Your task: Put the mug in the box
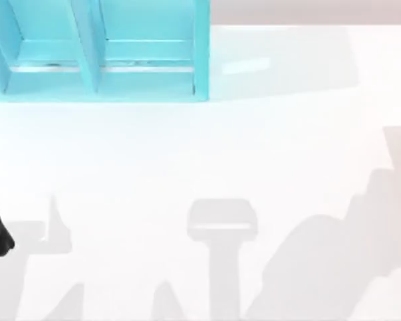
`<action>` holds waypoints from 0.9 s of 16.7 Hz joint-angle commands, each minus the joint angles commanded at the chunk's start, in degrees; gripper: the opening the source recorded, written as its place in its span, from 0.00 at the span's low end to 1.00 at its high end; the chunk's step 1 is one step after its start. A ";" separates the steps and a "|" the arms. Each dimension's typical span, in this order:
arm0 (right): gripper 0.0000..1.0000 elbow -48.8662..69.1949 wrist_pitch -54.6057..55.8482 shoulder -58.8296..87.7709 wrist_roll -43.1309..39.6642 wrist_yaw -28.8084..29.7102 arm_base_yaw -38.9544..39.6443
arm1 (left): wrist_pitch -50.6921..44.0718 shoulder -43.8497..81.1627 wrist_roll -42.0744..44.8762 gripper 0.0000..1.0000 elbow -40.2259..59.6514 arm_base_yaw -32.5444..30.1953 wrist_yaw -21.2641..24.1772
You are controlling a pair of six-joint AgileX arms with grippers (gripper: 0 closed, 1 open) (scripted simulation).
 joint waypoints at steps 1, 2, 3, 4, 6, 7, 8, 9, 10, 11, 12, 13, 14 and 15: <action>0.00 -1.30 1.30 0.01 -0.02 -0.01 0.01 | 0.00 0.00 0.00 1.00 0.00 0.00 0.00; 0.00 -2.02 2.03 -0.01 -0.02 -0.02 0.01 | 0.00 0.00 0.00 1.00 0.00 0.00 0.00; 0.00 -2.17 2.18 -0.01 -0.03 -0.02 0.01 | 0.00 0.00 0.00 1.00 0.00 0.00 0.00; 0.00 -2.17 2.18 -0.01 -0.03 -0.02 0.01 | 0.00 0.00 0.00 1.00 0.00 0.00 0.00; 0.00 -2.17 2.18 -0.01 -0.03 -0.02 0.01 | 0.00 0.00 0.00 1.00 0.00 0.00 0.00; 0.08 -2.17 2.18 -0.01 -0.03 -0.02 0.01 | 0.00 0.00 0.00 1.00 0.00 0.00 0.00; 0.15 -2.17 2.18 -0.01 -0.03 -0.02 0.01 | 0.00 0.00 0.00 1.00 0.00 0.00 0.00; 0.23 -2.17 2.18 -0.01 -0.03 -0.02 0.01 | 0.00 0.00 0.00 1.00 0.00 0.00 0.00; 0.30 -2.17 2.18 -0.01 -0.03 -0.02 0.01 | 0.00 0.00 0.00 1.00 0.00 0.00 0.00; 0.38 -2.17 2.18 -0.01 -0.03 -0.02 0.01 | 0.00 0.00 0.00 1.00 0.00 0.00 0.00; 0.45 -2.17 2.18 -0.01 -0.03 -0.02 0.01 | 0.00 0.00 0.00 1.00 0.00 0.00 0.00; 0.53 -2.17 2.18 -0.01 -0.03 -0.02 0.01 | 0.00 0.00 0.00 1.00 0.00 0.00 0.00; 0.60 -2.17 2.18 -0.01 -0.03 -0.02 0.01 | 0.00 0.00 0.00 1.00 0.00 0.00 0.00; 0.68 -2.17 2.18 -0.01 -0.03 -0.02 0.01 | 0.00 0.00 0.00 1.00 0.00 0.00 0.00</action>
